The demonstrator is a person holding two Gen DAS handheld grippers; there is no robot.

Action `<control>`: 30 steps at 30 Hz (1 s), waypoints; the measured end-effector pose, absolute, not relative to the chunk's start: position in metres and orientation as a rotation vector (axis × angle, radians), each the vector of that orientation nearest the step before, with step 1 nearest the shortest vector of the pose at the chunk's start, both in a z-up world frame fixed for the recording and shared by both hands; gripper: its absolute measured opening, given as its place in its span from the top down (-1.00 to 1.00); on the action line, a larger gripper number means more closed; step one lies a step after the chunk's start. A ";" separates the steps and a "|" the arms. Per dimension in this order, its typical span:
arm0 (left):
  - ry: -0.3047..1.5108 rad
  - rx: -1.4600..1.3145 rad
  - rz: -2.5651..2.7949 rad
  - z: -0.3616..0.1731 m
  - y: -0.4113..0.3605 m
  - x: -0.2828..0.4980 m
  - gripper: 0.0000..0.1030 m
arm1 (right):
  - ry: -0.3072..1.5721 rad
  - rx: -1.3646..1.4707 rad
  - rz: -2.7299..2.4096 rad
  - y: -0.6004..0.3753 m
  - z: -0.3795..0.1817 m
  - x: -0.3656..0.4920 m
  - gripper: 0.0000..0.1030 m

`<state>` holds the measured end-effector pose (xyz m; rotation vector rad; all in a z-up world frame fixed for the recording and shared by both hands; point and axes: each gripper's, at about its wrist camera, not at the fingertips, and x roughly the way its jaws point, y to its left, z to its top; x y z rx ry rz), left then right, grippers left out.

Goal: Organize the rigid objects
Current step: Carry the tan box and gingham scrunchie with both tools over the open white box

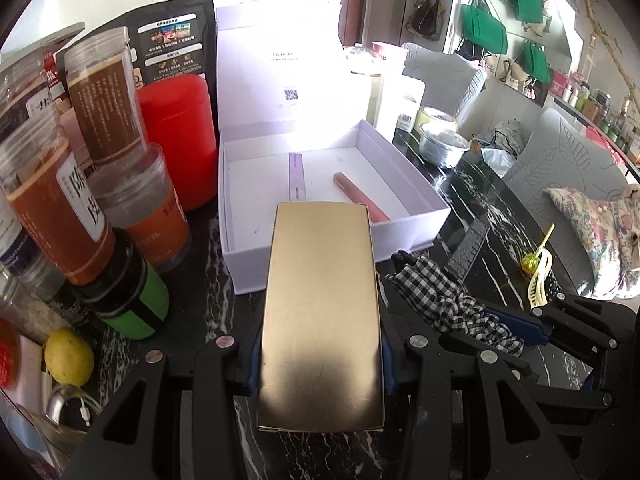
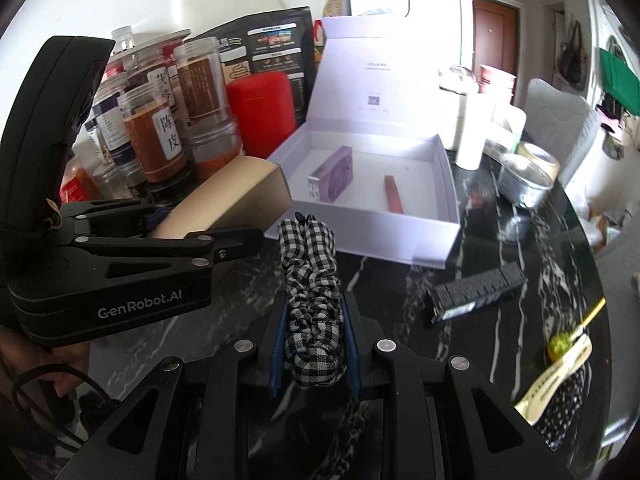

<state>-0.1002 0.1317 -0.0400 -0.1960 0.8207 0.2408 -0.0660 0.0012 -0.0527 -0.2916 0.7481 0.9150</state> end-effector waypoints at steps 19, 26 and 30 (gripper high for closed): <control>0.786 -0.193 0.231 -0.022 0.152 -0.054 0.16 | 0.713 -0.322 0.910 0.031 -0.033 -0.033 0.53; 0.763 -0.200 0.252 -0.011 0.163 -0.033 0.16 | 0.701 -0.321 0.905 0.041 -0.026 -0.014 0.53; 0.756 -0.196 0.260 -0.005 0.165 -0.021 0.16 | 0.687 -0.319 0.903 0.045 -0.021 -0.003 0.53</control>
